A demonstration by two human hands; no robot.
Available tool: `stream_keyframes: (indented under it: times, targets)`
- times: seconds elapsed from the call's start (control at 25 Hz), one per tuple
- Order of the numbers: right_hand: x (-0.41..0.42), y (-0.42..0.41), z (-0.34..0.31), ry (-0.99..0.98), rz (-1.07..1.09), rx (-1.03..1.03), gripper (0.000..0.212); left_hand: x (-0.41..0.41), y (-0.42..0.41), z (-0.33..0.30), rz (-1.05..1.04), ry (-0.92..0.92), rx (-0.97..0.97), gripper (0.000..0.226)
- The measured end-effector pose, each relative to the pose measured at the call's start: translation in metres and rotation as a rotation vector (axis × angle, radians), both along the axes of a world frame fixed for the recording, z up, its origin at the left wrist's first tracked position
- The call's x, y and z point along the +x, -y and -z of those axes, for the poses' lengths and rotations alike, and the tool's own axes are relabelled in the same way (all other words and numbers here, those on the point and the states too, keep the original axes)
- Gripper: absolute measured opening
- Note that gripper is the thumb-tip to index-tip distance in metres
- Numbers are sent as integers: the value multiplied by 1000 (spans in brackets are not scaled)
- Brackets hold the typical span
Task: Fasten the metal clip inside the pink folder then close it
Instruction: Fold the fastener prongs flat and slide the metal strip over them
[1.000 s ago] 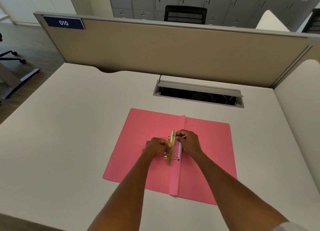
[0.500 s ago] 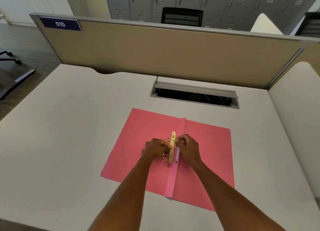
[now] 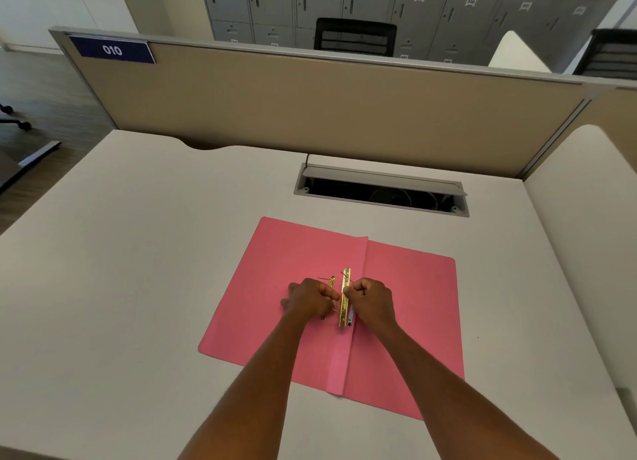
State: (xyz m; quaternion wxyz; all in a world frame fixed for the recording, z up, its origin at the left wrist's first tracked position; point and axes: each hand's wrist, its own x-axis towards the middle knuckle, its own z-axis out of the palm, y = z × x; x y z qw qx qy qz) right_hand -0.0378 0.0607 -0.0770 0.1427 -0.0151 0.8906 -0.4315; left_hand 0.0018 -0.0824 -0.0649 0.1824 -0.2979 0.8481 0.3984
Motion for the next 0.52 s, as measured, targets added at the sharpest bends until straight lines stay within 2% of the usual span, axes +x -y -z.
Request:
stream_keyframes:
  times: [0.16,0.52]
  targets:
    - [1,-1,1,-6,9,10,16,2,-3,0,26,-10,-22,31]
    - [2,-4,-5,63,76,55,19,7,-9,1,35,-41,-95,32]
